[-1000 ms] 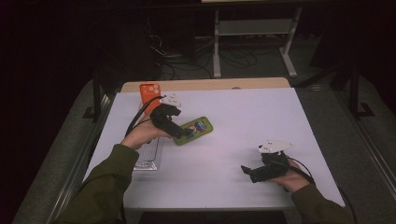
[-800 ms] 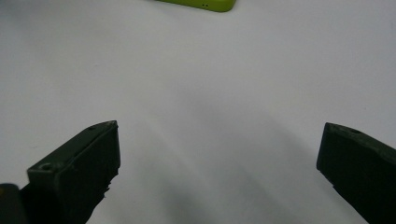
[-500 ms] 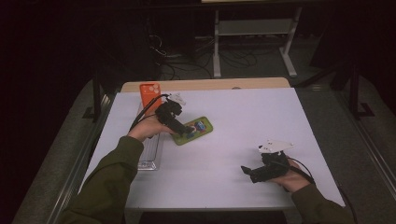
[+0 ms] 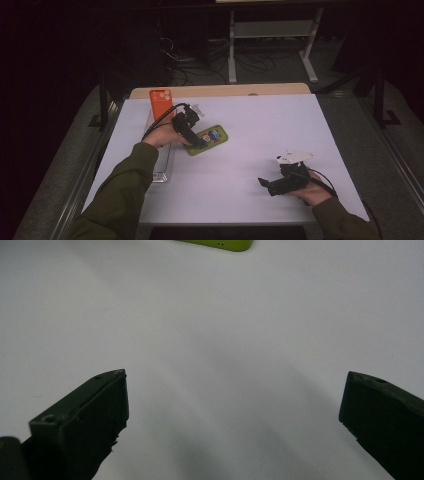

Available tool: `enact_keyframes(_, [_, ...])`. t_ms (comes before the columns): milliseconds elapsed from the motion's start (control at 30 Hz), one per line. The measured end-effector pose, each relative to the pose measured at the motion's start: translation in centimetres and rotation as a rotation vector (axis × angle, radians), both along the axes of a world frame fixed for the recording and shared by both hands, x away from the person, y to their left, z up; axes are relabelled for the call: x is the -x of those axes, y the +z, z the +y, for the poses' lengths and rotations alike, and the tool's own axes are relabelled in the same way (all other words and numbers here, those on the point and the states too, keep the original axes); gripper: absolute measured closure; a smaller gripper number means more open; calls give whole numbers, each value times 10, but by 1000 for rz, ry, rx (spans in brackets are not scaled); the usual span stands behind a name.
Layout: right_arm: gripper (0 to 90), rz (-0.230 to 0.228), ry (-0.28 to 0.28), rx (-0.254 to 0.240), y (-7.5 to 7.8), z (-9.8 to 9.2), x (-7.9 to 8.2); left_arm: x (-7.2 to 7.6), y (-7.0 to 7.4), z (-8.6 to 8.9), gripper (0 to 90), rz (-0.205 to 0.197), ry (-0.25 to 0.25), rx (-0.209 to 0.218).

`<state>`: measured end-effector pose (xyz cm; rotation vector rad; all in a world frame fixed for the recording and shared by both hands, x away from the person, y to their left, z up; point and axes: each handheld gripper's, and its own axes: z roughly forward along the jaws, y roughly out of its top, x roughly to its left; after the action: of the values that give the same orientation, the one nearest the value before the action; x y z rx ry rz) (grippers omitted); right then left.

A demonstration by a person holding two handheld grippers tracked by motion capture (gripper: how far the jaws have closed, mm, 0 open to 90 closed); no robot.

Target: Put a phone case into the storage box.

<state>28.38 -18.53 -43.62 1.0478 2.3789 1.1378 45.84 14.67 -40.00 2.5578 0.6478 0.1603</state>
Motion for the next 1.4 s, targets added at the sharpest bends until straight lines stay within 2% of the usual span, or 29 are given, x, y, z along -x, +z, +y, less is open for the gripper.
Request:
enact_keyframes(133, [0, 5, -5, -8, 0, 0, 0, -3, -2, -8, 58, 10, -14, -39])
enact_keyframes(167, [0, 5, -5, -8, 0, 0, 0, -4, -1, -9, 60, 12, -30, -66])
enact_keyframes(267, [0, -3, -2, -9, 0, 0, 0, -5, -3, -15, 64, 21, -30, -88])
enact_keyframes(367, [0, -4, 1, -5, 0, -1, 0, -6, -4, -22, 65, 27, -39, -136])
enact_keyframes(433, [0, -1, -2, -6, 1, -1, 0, -7, -5, -25, 65, 23, -52, -194])
enact_keyframes(500, [0, 1, -3, -10, 1, -1, 0, -8, -8, -29, 65, 34, -69, -224])
enact_keyframes(600, [0, 6, -7, -14, 1, -1, 1, -8, -12, -32, 67, 55, -69, -228])
enact_keyframes(700, [0, 0, -2, -8, 1, -2, 0, -9, -16, -35, 69, 75, -75, -250])
enact_keyframes(767, [0, 4, -5, -15, 1, -1, 1, -8, -18, -37, 71, 68, -78, -271])
enact_keyframes(1033, [0, 7, -5, -11, 1, -1, 1, -11, -23, -41, 105, 84, -64, -310])
enact_keyframes(1400, [0, 11, -4, -11, 0, -1, 1, -14, -23, -40, 139, 125, -48, -305])
